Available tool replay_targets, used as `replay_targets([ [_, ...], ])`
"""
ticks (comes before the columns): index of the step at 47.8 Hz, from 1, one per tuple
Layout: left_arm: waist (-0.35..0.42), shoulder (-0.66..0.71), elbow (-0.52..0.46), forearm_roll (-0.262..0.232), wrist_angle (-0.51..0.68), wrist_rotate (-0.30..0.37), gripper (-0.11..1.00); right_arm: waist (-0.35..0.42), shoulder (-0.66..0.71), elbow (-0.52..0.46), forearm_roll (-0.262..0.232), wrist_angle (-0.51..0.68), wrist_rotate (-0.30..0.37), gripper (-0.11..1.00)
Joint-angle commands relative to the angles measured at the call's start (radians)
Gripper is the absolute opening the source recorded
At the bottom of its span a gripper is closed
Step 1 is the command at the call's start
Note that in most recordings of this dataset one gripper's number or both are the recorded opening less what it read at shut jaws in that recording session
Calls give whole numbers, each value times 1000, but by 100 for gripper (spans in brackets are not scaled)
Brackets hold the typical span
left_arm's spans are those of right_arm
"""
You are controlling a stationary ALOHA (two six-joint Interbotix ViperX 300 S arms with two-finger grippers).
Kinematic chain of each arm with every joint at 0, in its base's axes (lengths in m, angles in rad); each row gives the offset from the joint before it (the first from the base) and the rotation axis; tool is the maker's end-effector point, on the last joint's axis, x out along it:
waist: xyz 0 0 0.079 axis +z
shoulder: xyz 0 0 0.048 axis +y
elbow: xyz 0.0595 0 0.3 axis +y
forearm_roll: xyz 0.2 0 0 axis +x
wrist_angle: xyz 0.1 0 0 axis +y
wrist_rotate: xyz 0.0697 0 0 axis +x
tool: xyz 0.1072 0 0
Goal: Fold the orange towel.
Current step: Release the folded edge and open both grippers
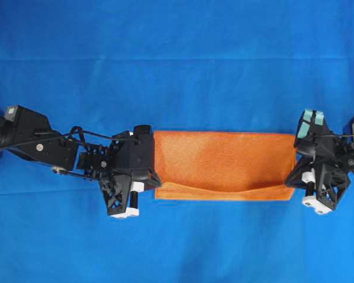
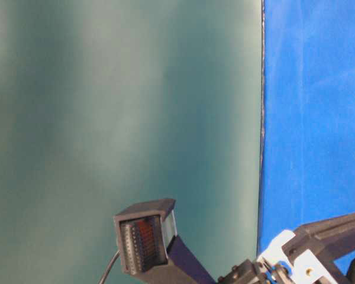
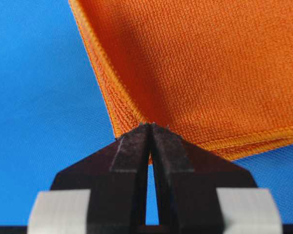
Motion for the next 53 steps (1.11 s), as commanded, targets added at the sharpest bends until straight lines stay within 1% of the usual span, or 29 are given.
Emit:
replay_targets([
  [1,-5,-11,-12,2,-20,2,1,8,-3,-17,2,-8,3,1],
  [5,-3,-6,-12,2,-32,2,2,11,-5,-17,2,-6,6,1],
  [8,-2,-3,-15,0,-34,2,6,11,-6,-17,2,-5,8,1],
  [11,0,-5,-18,2,-34,2,15,12,-8,-17,2,-2,11,1],
  [14,3,-5,-20,2,-34,3,31,11,-14,-17,3,8,14,2],
  [16,5,-8,-20,0,-34,6,41,12,-20,-17,2,18,15,5],
  [20,8,-20,-26,2,-26,14,58,11,-43,-18,0,57,15,31],
  [24,15,-54,-29,2,-6,25,70,12,-77,-23,-11,106,14,54],
  [26,20,-74,-28,2,6,31,72,9,-104,-26,-28,138,14,63],
  [28,26,-94,-26,2,18,41,71,5,-130,-31,-44,161,14,66],
  [32,44,-127,-20,2,40,72,71,-18,-183,-35,-89,196,14,61],
  [35,64,-149,-15,2,43,103,71,-49,-218,-34,-126,221,14,62],
  [40,106,-156,-14,2,43,138,71,-137,-267,-26,-198,242,14,62],
  [45,155,-155,-15,2,41,150,71,-222,-278,-23,-259,250,14,62],
  [47,169,-155,-17,2,41,150,71,-244,-275,-21,-276,255,14,62],
  [53,187,-146,-18,2,40,152,71,-279,-245,-20,-301,262,14,62],
])
